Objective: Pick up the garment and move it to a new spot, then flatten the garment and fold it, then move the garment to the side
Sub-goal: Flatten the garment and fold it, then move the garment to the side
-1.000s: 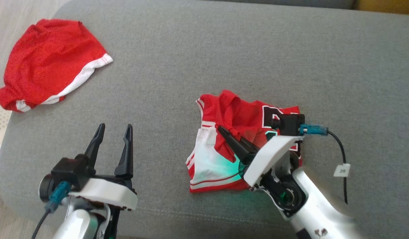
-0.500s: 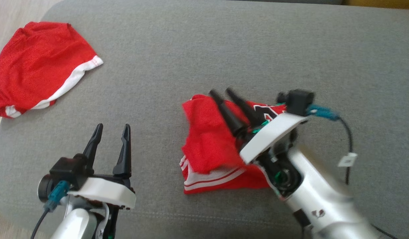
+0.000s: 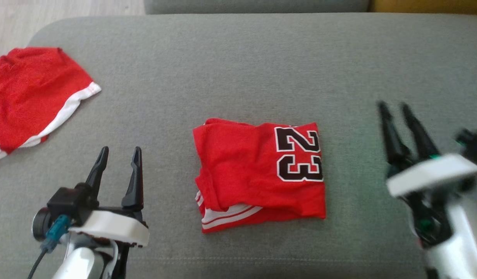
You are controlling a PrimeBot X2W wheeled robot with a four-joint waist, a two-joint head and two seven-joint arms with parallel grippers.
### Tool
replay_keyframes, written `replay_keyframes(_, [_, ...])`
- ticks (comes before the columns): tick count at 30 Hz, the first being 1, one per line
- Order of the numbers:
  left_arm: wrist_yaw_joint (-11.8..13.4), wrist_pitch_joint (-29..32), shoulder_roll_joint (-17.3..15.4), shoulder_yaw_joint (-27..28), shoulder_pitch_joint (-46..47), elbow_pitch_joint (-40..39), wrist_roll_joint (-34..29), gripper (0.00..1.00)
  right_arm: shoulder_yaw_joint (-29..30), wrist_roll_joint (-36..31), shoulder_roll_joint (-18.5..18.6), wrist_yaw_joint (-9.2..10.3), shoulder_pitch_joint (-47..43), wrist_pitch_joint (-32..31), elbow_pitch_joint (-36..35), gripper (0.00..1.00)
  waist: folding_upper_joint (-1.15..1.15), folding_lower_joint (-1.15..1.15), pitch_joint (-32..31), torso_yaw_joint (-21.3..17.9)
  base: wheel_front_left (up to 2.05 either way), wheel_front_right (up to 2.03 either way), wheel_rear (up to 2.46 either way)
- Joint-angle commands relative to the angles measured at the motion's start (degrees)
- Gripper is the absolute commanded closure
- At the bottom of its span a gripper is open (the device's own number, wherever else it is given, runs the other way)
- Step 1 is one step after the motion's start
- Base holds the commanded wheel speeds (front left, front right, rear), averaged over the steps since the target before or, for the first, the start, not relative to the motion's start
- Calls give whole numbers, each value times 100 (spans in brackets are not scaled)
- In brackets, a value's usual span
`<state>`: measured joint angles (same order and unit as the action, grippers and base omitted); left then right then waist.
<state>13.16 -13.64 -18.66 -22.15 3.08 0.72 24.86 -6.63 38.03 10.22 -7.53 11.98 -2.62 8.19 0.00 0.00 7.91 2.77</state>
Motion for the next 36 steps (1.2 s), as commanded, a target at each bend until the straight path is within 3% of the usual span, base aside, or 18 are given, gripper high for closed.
replay_keyframes(1, [42, 14, -176, 258, 128, -214, -10, 0, 91, -167, 33, 4, -51, -53, -340, 0, 0, 0, -48, -61, 0, 0, 0])
replay_keyframes(7, [85, 97, -280, 286, 8, -306, 14, 0, 790, -989, -119, 4, -733, -260, -1058, 0, 0, 0, -173, -207, 0, 0, 0])
replay_keyframes(16, [147, 255, -449, 262, -219, -446, -3, 0, 890, -2026, -240, 4, -1276, -386, -1743, 0, 0, 0, -530, -268, 0, 0, 0])
replay_keyframes(36, [246, 438, -608, 168, -582, -541, 18, 0, 753, -2374, -356, 4, -1900, -547, -1937, 0, 0, 0, -958, -194, 0, 0, 0])
